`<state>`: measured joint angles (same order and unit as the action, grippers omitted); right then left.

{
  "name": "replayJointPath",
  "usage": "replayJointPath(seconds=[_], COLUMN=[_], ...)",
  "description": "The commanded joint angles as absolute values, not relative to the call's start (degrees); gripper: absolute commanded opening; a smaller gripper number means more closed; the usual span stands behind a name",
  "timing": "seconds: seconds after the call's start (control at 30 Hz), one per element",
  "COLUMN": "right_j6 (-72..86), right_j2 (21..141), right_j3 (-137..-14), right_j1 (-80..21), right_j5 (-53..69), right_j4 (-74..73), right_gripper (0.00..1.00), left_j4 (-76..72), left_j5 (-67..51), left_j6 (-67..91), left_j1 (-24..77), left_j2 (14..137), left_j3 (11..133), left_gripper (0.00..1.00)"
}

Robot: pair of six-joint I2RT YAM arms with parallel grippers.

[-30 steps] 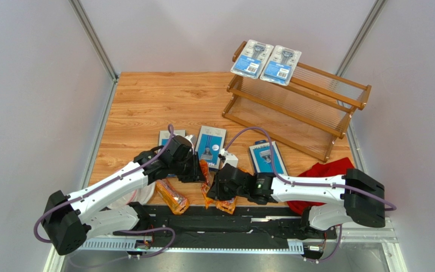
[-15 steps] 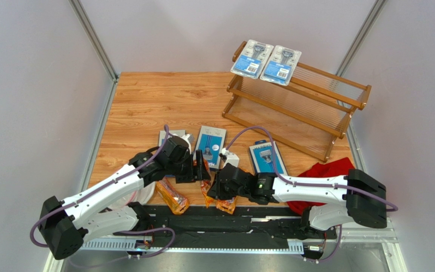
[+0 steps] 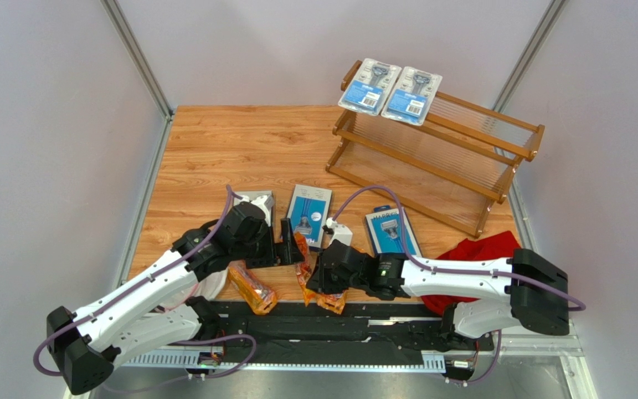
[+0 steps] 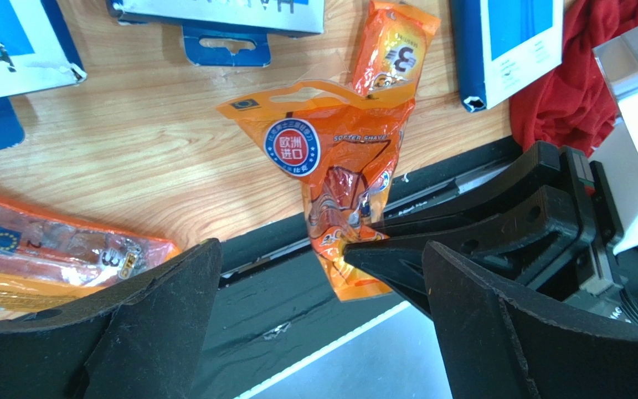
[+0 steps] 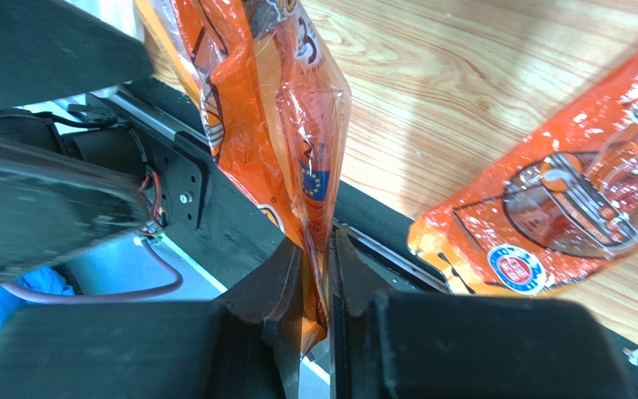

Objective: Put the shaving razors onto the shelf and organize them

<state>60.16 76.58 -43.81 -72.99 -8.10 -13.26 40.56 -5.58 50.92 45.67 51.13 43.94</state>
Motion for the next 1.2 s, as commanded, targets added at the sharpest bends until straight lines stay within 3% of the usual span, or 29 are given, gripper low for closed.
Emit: replayJointPath(seconds=[0.0, 0.67, 1.17], right_j6=[59.24, 56.52, 52.21], right_j2=[73.3, 56.97, 47.99], right_j3=[-46.32, -52.64, -66.26], right_j1=[-72.95, -68.38, -62.5], right_j5=[-10.19, -13.8, -21.62], right_j4=[-15.38, -36.54, -53.17], right_gripper=[0.0, 0.0, 0.0], left_j4=[42.27, 34.81, 32.96], left_j5=[-2.73, -3.25, -6.59], left_j6=[49.57, 48.25, 47.99], left_j1=[45.79, 45.79, 45.88], left_j2=[48.52, 41.49, 45.96], left_j3=[47.63, 46.85, 44.82], left_gripper=[0.99, 0.99, 0.99])
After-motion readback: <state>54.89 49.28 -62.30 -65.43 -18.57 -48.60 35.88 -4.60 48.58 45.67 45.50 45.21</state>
